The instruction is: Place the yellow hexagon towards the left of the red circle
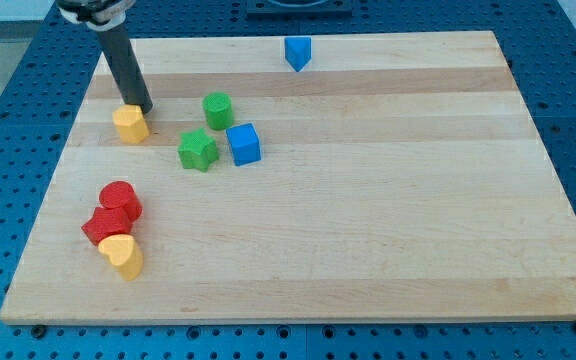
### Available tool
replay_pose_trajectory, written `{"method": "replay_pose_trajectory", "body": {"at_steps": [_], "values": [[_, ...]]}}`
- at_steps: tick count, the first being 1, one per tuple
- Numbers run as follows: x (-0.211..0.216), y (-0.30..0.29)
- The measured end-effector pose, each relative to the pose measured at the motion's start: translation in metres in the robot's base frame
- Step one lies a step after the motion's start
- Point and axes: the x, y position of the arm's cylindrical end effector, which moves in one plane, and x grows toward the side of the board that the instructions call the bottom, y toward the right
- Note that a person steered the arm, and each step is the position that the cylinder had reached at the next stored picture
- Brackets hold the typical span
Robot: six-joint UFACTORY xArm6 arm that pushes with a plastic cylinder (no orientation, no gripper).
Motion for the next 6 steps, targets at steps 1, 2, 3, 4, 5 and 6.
{"method": "replay_pose_trajectory", "body": {"at_steps": [1, 2, 3, 4, 5, 6], "values": [[0.033, 0.0], [0.063, 0.0], [0.081, 0.0], [0.081, 0.0], [0.094, 0.0], [0.114, 0.0]]}}
